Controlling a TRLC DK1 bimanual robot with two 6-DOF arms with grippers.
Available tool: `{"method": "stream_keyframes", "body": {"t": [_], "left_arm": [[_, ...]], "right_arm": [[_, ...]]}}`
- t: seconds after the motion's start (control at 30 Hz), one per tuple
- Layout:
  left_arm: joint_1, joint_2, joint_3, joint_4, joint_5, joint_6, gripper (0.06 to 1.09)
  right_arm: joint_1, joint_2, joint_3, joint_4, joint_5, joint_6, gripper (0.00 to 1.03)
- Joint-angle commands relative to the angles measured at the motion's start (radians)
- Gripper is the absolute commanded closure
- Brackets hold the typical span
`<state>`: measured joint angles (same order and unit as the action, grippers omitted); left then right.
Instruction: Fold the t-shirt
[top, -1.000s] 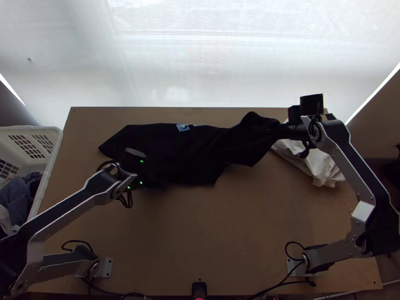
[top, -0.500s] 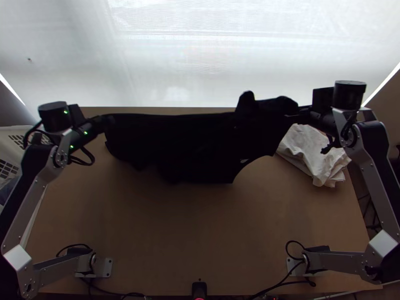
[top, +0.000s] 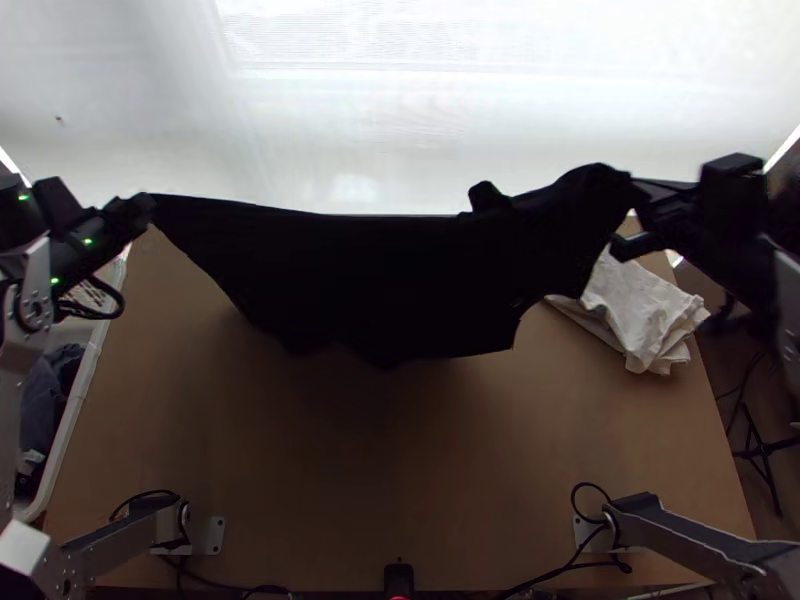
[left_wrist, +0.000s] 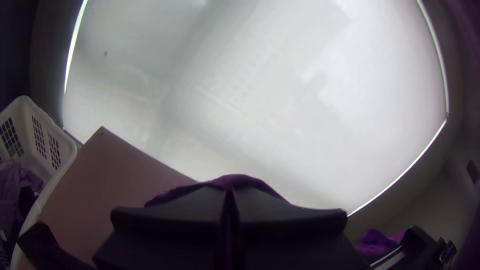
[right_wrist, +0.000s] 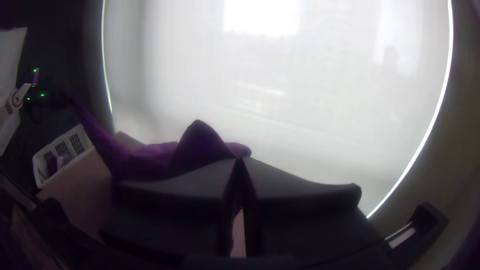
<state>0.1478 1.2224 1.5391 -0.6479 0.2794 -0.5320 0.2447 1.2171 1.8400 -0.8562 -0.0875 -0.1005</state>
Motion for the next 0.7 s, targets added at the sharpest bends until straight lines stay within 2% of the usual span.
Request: {"method": "stream_keyframes", "body": {"t": [0.0, 0.13, 0.3, 0.43, 0.67], "left_arm": [[0.067, -0.182, 0.122, 0.036, 0.04, -0.062, 1.05], [0.161, -0.251, 0.228, 0.113, 0.04, -0.141, 1.05], [0.167, -0.293, 0.391, 0.013, 0.05, -0.169, 1.05], [0.147, -0.393, 0.391, -0.056, 0.099, -0.169, 1.05], [0.073, -0.506, 0.346, -0.228, 0.104, -0.168, 1.05]], "right_arm": [[0.019, -0.111, 0.243, -0.044, 0.022, 0.021, 1.0], [-0.051, -0.126, 0.423, -0.056, 0.026, 0.084, 1.0], [-0.05, -0.185, 0.487, -0.121, 0.025, 0.085, 1.0], [-0.028, -0.251, 0.472, -0.198, 0.025, 0.093, 1.0], [-0.005, -0.297, 0.475, -0.342, 0.023, 0.104, 1.0]]}}
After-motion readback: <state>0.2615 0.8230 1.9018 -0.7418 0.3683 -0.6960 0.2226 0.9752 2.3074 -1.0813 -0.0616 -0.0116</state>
